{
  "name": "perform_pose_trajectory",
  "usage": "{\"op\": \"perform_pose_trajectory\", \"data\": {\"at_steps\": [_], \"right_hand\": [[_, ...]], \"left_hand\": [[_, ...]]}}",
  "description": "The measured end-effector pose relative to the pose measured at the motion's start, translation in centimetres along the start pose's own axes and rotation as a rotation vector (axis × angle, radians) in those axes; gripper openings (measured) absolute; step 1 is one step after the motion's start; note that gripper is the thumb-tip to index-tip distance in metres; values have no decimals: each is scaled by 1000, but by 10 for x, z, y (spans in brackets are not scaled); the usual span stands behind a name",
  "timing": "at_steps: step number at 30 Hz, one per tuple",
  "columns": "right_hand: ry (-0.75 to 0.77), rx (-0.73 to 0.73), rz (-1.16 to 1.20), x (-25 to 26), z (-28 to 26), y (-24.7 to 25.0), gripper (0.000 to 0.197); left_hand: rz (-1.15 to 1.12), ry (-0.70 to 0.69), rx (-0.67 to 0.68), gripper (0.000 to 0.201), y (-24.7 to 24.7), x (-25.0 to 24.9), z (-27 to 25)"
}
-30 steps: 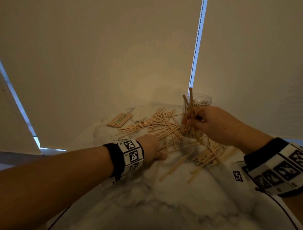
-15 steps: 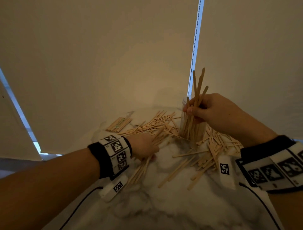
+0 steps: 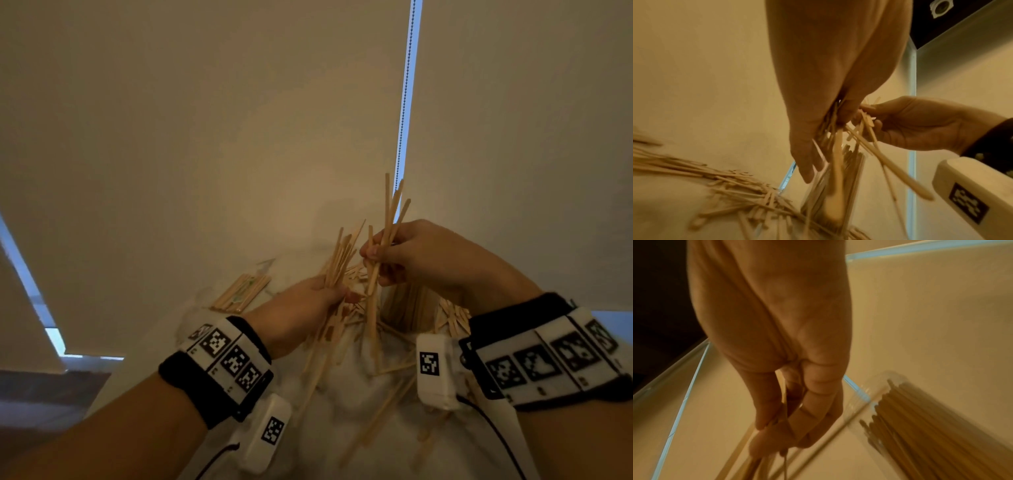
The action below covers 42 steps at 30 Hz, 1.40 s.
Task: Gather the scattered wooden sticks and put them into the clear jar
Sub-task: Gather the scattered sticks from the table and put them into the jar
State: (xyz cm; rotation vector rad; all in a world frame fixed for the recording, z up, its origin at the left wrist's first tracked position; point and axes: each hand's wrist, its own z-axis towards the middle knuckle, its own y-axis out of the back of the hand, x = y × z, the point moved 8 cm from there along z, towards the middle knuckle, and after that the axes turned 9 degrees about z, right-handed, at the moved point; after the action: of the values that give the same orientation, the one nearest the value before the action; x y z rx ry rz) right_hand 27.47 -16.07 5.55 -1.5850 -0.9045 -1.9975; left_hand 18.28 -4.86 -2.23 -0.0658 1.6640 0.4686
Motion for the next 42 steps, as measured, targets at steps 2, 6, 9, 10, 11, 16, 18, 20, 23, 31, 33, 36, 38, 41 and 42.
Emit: {"op": "perform_pose_trajectory", "data": {"at_steps": [2,6,9,10,11,16,18,20,23,31,33,36,38,41,42], "right_hand": [[4,-28,38,-4,7,-1,15],[31,-129,104,-7,12,5,14],[50,-183,113,-9,13,7,14],[60,-200,111,-8,12,6,13],[71,-214,114,-7,12,6,13],[73,-201,137,-3,11,4,14],[63,-192,152,-4,10,3,13],[58,-184,138,-5,9,1,12],[86,-182,126,-3,9,-1,13],[100,-220,-80,4,3,8,24],[104,-221,-99,8,1,12,26],[124,-199,21,13,-2,13,24],[139,-205,63,15,-2,12,24],[139,-228,104,16,-4,7,26],[116,-211,120,15,-5,3,28]], "left_hand": [[-77,-36,12,24,-6,-10,4],[-120,-114,17,26,-14,-21,14],[-149,-151,-74,24,-12,-21,24],[-163,-157,-98,24,-12,-21,25],[-180,-163,-118,24,-12,-20,26],[-172,-190,-190,22,-7,-19,25],[-213,-191,-176,25,-9,-18,23],[-278,-195,-157,30,-12,-18,22],[-324,-230,-145,38,-14,-17,22],[-178,-273,-173,31,-11,-22,18],[-207,-272,-172,30,-8,-22,17],[-260,-265,-168,28,-5,-22,15],[-291,-256,-205,28,-2,-19,15],[-380,-231,-279,26,9,-13,17],[-387,-234,-291,26,12,-13,17]]}}
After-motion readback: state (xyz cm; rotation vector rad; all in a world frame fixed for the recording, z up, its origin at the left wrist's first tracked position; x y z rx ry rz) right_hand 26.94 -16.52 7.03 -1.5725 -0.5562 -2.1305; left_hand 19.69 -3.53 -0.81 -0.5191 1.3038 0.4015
